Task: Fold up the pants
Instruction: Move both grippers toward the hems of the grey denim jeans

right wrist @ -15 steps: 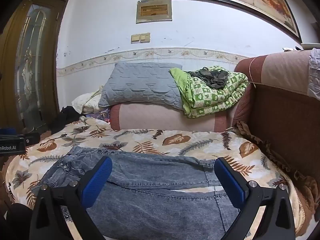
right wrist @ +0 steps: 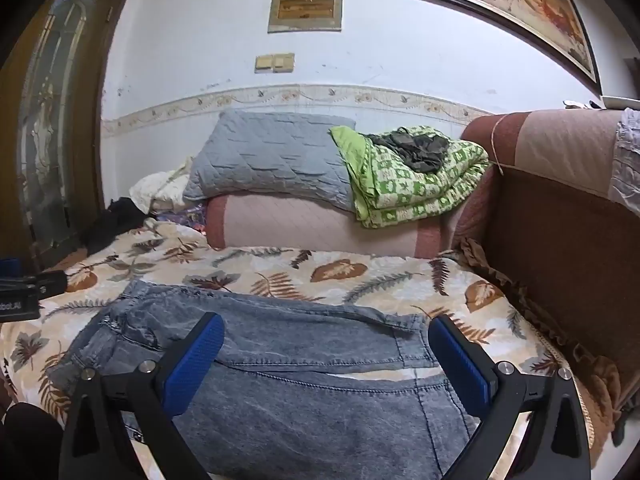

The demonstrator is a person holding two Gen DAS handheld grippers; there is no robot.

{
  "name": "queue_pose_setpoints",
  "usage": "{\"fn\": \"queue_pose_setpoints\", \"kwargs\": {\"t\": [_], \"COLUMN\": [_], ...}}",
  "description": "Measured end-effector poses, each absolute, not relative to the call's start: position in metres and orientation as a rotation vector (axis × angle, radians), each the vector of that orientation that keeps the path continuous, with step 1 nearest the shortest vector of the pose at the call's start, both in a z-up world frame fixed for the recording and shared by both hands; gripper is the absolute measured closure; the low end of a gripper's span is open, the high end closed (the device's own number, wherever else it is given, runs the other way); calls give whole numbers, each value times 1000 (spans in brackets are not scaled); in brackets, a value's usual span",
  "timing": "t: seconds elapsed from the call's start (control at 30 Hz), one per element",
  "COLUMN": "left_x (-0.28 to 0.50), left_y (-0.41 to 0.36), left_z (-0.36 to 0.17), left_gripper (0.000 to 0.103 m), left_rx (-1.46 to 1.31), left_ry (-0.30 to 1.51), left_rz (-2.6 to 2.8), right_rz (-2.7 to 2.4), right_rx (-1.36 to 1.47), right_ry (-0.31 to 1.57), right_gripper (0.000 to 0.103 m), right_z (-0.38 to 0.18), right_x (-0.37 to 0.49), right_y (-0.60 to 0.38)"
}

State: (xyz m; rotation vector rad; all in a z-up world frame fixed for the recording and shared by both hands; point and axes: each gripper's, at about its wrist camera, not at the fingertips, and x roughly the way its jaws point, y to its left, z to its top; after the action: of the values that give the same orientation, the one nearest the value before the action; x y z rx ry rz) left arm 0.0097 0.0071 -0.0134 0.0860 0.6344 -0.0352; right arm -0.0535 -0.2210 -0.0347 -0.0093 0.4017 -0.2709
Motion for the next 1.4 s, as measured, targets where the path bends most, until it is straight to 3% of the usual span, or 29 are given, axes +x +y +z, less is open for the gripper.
{"fn": "queue_pose_setpoints", "kwargs": {"t": [0.7, 1.1, 1.4], "left_x": [16, 29, 53], "left_y": [6, 20, 69], "left_z": [-29, -53, -67], "left_gripper": [0, 0, 0], "left_rx": [100, 105, 84], "left_ry": [678, 739, 773], "left_rz": [-30, -1, 71], "right_rz": [-318, -333, -264], "right_rx": [6, 23, 96], "right_ry": [490, 431, 575], "right_gripper": [0, 0, 0], "right_z": [-39, -34, -64], "right_x": [-44, -46, -31], "right_y": [-227, -226, -250]}}
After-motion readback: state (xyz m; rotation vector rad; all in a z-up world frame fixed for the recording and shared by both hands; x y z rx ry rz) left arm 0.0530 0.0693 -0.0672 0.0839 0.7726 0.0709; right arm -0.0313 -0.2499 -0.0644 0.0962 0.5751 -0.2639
